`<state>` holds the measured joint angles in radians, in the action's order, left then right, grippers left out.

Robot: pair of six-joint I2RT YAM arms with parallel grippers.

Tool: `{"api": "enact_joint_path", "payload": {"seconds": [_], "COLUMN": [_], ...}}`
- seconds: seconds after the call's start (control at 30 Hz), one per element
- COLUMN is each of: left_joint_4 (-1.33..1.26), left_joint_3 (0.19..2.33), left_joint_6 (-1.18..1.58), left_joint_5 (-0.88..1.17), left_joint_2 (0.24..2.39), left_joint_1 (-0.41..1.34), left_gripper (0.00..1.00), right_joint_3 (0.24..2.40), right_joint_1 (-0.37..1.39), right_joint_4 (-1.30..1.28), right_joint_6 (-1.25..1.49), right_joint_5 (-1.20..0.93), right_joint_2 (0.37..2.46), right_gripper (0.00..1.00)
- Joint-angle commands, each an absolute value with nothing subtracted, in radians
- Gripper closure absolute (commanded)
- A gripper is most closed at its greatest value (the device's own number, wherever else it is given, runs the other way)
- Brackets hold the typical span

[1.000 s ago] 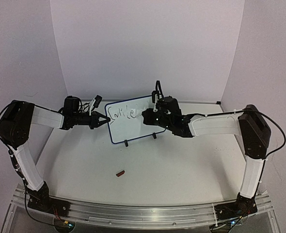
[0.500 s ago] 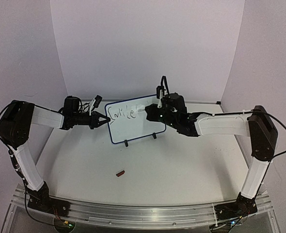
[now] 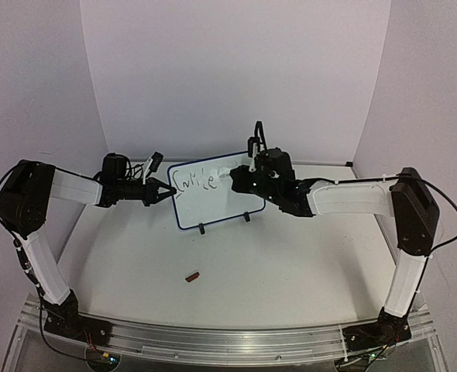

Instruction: Write a sentence on the whiteboard

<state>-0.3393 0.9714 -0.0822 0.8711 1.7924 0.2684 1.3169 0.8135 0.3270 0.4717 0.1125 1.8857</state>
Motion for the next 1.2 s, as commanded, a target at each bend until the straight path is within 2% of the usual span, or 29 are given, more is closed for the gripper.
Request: {"api": "enact_joint_path", "payload": {"seconds": [0.0, 1.17], "left_joint_4": [-0.285, -0.283], "left_joint_3": [0.975, 0.977], "left_joint_6": [-0.138, -0.139], "left_joint_5": [0.779, 0.775], "left_joint_2": [1.795, 1.797], "left_joint_1": [0.272, 0.272], "left_gripper": [1.0, 1.0], "right_joint_3": [1.364, 1.358], "right_joint_1": [0.81, 0.805], "right_joint_4": [0.331, 0.317], "right_joint_6": [0.462, 0.469], "right_joint_5": [0.134, 0.101], "right_joint_2": [1.913, 1.914], "right_gripper": [1.0, 1.0]}}
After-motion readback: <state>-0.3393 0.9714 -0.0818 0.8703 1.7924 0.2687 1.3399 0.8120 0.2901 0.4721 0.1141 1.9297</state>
